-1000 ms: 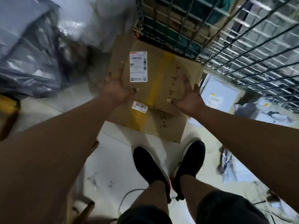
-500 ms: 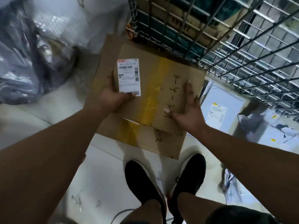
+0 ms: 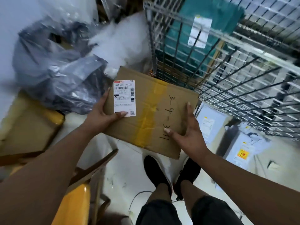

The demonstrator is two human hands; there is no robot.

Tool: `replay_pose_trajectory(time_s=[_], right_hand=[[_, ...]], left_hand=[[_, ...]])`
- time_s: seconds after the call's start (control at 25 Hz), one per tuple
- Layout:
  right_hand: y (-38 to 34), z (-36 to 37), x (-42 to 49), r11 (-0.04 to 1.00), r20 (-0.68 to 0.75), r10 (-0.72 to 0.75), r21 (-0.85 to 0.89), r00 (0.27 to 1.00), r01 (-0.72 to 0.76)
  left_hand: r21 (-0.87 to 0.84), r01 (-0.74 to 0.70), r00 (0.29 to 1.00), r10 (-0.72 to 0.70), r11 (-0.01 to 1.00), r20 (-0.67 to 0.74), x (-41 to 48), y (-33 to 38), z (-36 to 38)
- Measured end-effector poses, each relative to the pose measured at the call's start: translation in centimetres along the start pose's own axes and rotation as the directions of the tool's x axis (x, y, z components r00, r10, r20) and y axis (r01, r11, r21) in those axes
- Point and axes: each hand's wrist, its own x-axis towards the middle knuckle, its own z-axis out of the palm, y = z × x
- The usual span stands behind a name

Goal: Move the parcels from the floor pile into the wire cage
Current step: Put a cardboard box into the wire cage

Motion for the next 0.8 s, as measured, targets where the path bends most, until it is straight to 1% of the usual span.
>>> replay_pose_trajectory(time_s=[0.12, 0.2, 0.28, 0.36, 0.48, 0.56, 0.64, 0.8], right_hand=[[-6.2, -2.8, -3.9, 1.0, 0.005, -0.024, 0.005, 1.0, 0.024], [-9.6, -4.8, -5.5, 0.999, -0.029, -0.044, 0.026, 0.999, 0.044], [-13.1, -7.6, -7.2, 0.993, -0.07, -0.087, 0.076, 0.994, 0.092], [-16.1, -10.3, -9.0, 0.981, -0.08, -0.127, 0.137, 0.989, 0.137], [-19.3, -14.4, -12.0, 0.954, -0.071, -0.152, 0.249, 0.986, 0.165], [-21.0, -17.1, -13.3, 0.937, -0.025, -0.152, 0.313, 0.988, 0.153], [-22.8, -20.3, -14.8, 0.933, -0.032, -0.14, 0.332, 0.99, 0.142], [-24.6, -25.9, -16.8, 0.937, -0.113, -0.111, 0.32, 0.987, 0.142]], left_hand=[[-0.021, -0.006, 1.0, 0.006, 1.0, -0.02, -4.9, 5.0, -4.8], [-0.032, 0.007, 0.999, -0.008, 0.999, -0.039, -7.5, 7.9, -7.0], [-0.07, -0.005, 0.999, 0.001, 0.998, -0.055, -10.9, 11.0, -8.7], [-0.095, -0.036, 0.995, 0.026, 0.995, -0.097, -14.0, 13.4, -9.8], [-0.138, -0.105, 0.984, 0.083, 0.985, -0.158, -18.5, 17.2, -10.1], [-0.18, -0.147, 0.975, 0.112, 0.973, -0.193, -20.0, 19.1, -9.5], [-0.174, -0.173, 0.968, 0.134, 0.969, -0.213, -21.5, 21.5, -8.8], [-0.149, -0.196, 0.969, 0.168, 0.969, -0.181, -22.3, 25.9, -7.0]])
